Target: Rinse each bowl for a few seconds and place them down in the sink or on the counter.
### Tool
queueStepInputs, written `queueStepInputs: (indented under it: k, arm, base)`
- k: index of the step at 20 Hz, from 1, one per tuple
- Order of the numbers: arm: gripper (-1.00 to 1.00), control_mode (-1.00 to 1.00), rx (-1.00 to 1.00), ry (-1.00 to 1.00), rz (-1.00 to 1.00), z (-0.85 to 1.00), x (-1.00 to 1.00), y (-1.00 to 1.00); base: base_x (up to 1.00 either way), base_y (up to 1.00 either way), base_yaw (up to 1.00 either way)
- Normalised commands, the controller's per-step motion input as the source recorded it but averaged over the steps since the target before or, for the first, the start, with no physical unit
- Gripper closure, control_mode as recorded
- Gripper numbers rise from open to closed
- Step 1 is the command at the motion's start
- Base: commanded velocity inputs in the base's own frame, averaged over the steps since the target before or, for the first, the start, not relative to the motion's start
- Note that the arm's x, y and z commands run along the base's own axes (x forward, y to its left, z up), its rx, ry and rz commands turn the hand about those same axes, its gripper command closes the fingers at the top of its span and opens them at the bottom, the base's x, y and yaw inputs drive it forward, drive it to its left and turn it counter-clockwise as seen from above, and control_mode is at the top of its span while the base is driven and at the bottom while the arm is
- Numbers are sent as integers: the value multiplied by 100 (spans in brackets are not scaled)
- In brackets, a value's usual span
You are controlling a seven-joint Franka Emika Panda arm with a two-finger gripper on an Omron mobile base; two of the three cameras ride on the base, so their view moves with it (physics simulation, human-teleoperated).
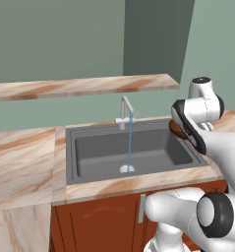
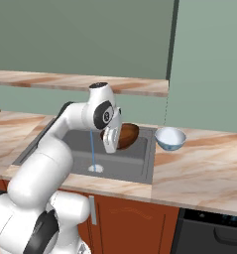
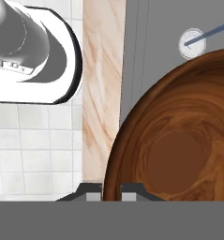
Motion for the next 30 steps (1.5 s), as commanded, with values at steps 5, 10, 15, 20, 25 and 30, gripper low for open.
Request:
queueStepInputs:
  k: [5, 10, 15, 20, 25, 30]
  arm:
    - [100, -100, 1, -2, 2, -5, 2, 33]
    - [100, -100, 0, -2, 1, -5, 10, 42]
    - [100, -100, 0, -1, 0, -13, 10, 36]
    - [100, -100, 1, -2, 0, -15, 10, 32]
    - [100, -100, 1, -3, 0, -12, 10, 27]
    - [100, -100, 0, -3, 0, -6, 10, 24]
  base:
    - [0, 0, 0]
    - [0, 0, 0]
    - [0, 0, 0]
    - [0, 0, 0]
    - [0, 0, 0]
    - [0, 0, 0]
